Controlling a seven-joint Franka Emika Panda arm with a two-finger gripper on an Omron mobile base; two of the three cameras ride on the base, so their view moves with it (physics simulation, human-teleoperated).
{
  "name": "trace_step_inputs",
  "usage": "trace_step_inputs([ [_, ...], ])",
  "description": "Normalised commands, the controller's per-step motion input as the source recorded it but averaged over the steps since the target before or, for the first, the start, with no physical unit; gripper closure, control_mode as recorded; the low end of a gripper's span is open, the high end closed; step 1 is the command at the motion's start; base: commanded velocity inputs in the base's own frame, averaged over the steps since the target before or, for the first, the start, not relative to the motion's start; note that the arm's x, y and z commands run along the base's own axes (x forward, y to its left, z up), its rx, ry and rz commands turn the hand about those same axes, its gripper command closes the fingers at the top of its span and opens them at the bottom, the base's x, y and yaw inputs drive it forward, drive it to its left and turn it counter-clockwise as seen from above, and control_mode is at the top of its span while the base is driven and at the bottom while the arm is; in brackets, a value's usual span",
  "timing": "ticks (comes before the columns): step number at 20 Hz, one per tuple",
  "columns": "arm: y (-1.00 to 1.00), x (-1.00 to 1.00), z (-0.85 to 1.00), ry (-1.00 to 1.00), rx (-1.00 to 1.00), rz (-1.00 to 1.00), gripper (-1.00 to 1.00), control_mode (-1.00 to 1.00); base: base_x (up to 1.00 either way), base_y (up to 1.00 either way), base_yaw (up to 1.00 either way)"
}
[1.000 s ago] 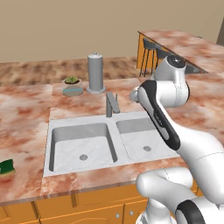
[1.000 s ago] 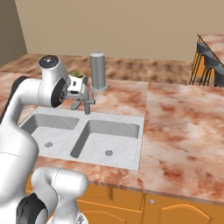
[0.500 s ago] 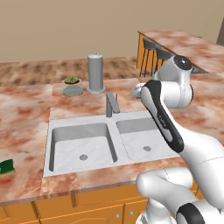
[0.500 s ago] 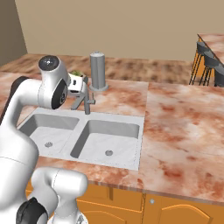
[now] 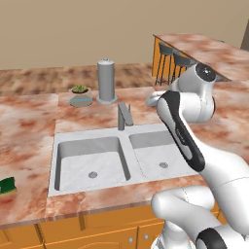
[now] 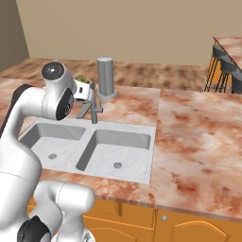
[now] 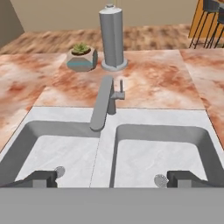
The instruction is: Soak the sponge with water for a few seconds and then drop it inside the sink.
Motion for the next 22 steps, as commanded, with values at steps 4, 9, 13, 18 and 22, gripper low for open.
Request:
trace_step_inputs([
  [4,-0.10,0.05,0.00,0.00,0.06,-0.07,-1.00,-1.00,0.00,0.00,0.00],
  [9,-0.22,0.00,0.00,0.02,0.08,-0.05,-1.00,-1.00,0.00,0.00,0.00],
  [13,-0.33,0.00,-0.07,0.01,0.17,-0.01,-1.00,-1.00,0.00,0.00,0.00],
  [18,-0.13,0.00,-0.02,0.00,0.05,0.00,-1.00,-1.00,0.00,0.00,0.00],
  [22,0.00,0.00,0.00,0.00,0.03,0.00,-1.00,-1.00,0.00,0.00,0.00],
])
